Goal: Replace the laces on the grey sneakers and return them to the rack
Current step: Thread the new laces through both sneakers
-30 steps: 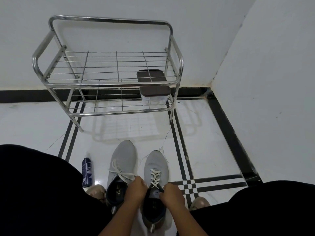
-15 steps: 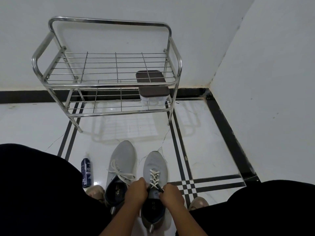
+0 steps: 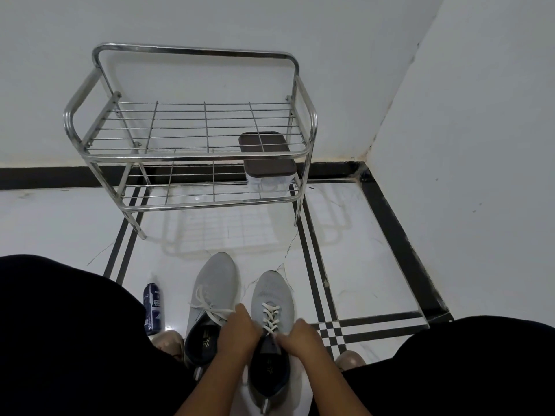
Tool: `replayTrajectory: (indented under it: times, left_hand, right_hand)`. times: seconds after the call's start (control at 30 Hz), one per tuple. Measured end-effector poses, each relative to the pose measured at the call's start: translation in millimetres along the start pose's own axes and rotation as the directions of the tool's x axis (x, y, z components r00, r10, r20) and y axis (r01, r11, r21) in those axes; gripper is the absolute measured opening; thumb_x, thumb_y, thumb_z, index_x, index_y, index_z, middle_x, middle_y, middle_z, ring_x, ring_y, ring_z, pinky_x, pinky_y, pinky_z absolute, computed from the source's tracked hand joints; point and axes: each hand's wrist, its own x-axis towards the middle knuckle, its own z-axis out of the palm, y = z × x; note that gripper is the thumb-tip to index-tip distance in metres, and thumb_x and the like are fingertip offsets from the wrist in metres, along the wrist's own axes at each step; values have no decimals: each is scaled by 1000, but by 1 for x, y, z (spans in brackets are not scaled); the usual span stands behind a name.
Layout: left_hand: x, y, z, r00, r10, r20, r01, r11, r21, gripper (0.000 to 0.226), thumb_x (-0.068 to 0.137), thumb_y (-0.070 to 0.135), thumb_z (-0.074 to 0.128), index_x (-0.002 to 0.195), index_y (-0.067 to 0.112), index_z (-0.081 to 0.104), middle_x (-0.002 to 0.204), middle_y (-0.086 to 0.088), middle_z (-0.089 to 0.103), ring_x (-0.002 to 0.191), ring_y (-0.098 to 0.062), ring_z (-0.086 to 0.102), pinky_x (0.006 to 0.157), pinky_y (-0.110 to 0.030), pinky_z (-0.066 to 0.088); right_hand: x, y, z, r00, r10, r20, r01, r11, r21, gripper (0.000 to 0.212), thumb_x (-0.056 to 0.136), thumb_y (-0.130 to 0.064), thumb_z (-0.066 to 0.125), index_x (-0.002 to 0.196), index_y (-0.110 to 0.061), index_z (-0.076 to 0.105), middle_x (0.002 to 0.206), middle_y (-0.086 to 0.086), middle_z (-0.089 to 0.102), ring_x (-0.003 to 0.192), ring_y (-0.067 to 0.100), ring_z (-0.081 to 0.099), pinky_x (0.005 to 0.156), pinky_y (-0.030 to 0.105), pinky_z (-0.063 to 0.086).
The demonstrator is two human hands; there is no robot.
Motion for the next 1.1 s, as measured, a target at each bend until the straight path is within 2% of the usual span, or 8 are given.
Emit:
replayTrajectory:
  times: [0.13,0.23,0.33,0.4,0.53,0.67,0.77,1.1]
  left_hand:
    - [-1,30,-35,999,-17,50,24,988,-151,29,99,16,35,120,-2,46,121,-20,57,108,-32,55,80,-31,39]
    - [-9,46,-67,997,77,-24,-81,966,-247,24,96,2,37,106,11,57,108,-7,60,96,-23,56,75,-28,42]
    - [-23,58,-92,968,160,-194,-233,857,-459,37,90,-10,40,93,20,61,98,0,63,89,-16,59,68,-17,48]
    - [-35,68,-108,943,166,-287,-293,822,-489,39,93,-6,45,117,21,60,115,5,59,89,-6,57,57,-4,41]
    - [-56,83,-130,929,180,-322,-351,703,-619,62,92,15,63,146,25,33,136,-1,53,105,-10,56,81,-21,41]
    - [-64,87,-140,919,260,-297,-395,598,-698,32,86,10,68,115,18,58,94,1,75,96,-15,69,95,-35,49]
    - [-70,90,-141,901,304,-310,-433,568,-700,10,84,5,69,87,15,71,86,-4,75,89,-18,71,93,-36,52]
    - [-80,96,-140,875,376,-305,-481,602,-638,10,80,12,75,84,22,76,85,2,75,89,-12,70,90,-30,53]
  right_hand:
    - [-8,-28,-41,996,-9,-86,25,982,185,38,98,-15,35,130,1,48,134,17,53,120,30,53,84,26,42]
    - [-24,-42,-71,967,-120,-224,183,940,288,33,98,-8,33,118,-3,59,119,12,61,111,27,57,81,25,41]
    - [-46,-51,-93,924,-192,-330,349,773,530,27,93,-6,41,103,-16,64,99,4,69,90,17,61,71,23,44]
    - [-61,-58,-106,897,-234,-376,429,671,605,22,95,-7,44,97,-18,63,87,-1,70,83,15,61,67,20,44]
    - [-93,-68,-126,816,-322,-480,568,604,559,14,98,-15,45,96,-22,58,91,-9,72,88,7,64,72,17,43]
    - [-112,-70,-140,740,-390,-548,659,580,478,10,98,-19,50,96,-23,59,94,-11,72,91,1,64,75,18,45]
    - [-120,-69,-147,697,-433,-572,700,583,412,10,92,-17,62,94,-20,71,93,-8,72,90,5,65,83,23,52]
    - [-129,-72,-149,680,-478,-557,711,615,341,8,84,-14,72,87,-20,69,80,-1,71,79,13,69,81,35,58]
